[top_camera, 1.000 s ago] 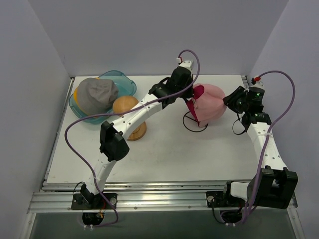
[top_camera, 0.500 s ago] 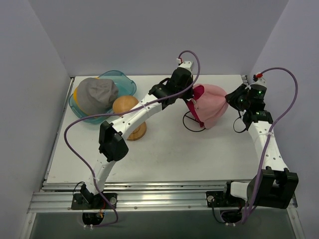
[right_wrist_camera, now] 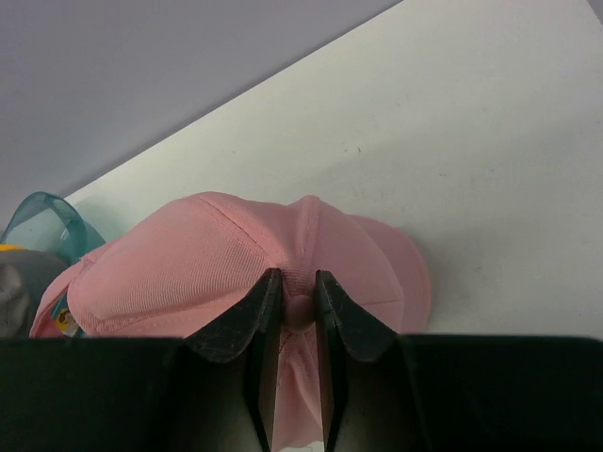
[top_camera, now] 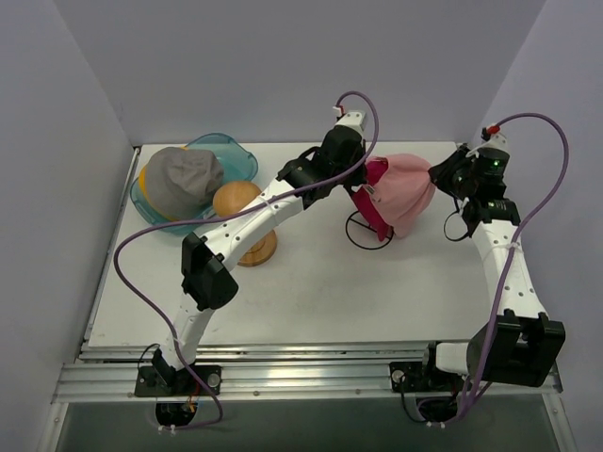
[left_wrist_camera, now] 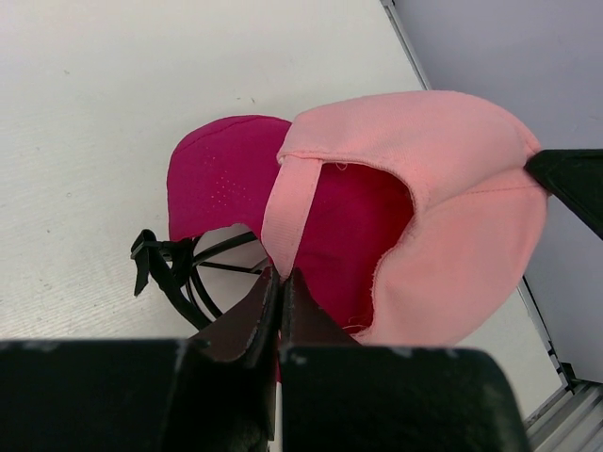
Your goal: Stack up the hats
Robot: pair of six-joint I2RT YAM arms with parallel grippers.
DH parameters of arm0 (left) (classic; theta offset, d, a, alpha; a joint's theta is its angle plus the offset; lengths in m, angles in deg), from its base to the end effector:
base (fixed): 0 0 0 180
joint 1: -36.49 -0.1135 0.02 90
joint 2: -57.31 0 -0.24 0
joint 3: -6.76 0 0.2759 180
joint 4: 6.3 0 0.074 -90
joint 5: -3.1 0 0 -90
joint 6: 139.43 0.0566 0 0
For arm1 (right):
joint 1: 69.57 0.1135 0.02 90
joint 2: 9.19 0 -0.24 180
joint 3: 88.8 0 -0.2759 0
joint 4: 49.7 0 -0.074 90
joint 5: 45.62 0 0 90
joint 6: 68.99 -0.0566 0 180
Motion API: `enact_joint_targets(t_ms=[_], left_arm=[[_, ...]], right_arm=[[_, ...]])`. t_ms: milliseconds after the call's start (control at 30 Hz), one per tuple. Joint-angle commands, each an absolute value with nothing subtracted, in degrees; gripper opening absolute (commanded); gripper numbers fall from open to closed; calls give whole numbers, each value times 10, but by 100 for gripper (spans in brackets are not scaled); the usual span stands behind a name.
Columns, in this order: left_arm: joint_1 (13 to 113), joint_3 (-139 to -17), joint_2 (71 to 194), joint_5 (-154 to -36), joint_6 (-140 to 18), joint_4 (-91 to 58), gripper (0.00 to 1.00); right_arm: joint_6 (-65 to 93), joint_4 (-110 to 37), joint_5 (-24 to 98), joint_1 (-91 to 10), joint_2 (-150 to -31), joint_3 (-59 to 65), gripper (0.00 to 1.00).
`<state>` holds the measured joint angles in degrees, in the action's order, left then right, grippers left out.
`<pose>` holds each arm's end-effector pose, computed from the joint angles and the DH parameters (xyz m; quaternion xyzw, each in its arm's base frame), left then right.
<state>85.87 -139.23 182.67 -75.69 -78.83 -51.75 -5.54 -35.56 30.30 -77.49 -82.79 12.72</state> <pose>0.3564 -0.3987 0.3521 0.0937 0.8349 -0.2766 0.4665 0.3529 -0.0352 0.3465 0.1482 0.7457 0.1962 0.6192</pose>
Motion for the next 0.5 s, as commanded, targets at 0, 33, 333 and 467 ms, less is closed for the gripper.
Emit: enact_joint_targets(t_ms=[0, 33, 333, 467], left_arm=[[864, -1400, 1787, -733, -781, -521, 2], [864, -1397, 1786, -731, -780, -521, 2], [863, -1373, 1777, -706, -772, -522, 2], [855, -1375, 1782, -697, -781, -532, 2]], right_arm=[[-44, -373, 286, -779, -846, 89, 0], [-43, -373, 283, -779, -852, 88, 0], [-42, -377, 268, -760, -887, 83, 0], [-42, -385, 275, -737, -891, 87, 0]])
